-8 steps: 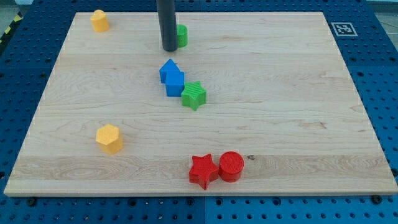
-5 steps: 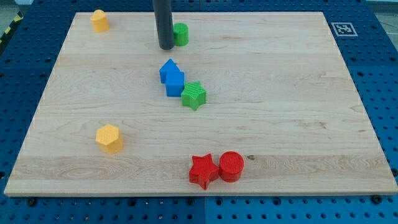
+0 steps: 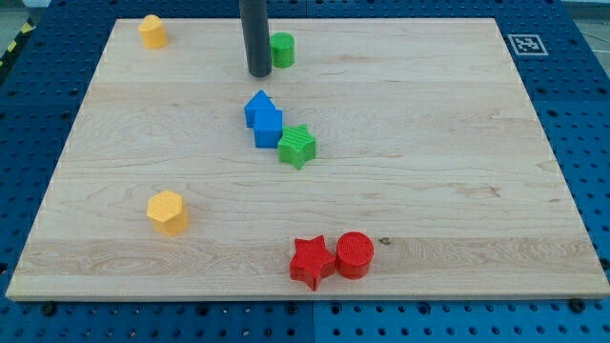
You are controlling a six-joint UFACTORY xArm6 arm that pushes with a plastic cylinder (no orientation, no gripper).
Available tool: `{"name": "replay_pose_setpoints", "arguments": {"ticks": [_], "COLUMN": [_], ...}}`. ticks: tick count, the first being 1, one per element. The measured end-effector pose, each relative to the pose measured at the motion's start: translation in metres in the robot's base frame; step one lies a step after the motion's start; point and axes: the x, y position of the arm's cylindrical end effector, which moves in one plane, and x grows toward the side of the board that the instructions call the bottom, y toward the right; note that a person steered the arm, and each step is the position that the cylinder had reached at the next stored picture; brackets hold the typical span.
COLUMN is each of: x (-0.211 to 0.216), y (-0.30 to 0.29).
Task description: Move the green circle to the top of the blue triangle
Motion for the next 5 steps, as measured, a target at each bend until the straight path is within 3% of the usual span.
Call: {"name": "replay_pose_setpoints", "arguments": {"ticks": [3, 5], "x": [0.018, 0.016], "y": [0.049, 0.05]}}
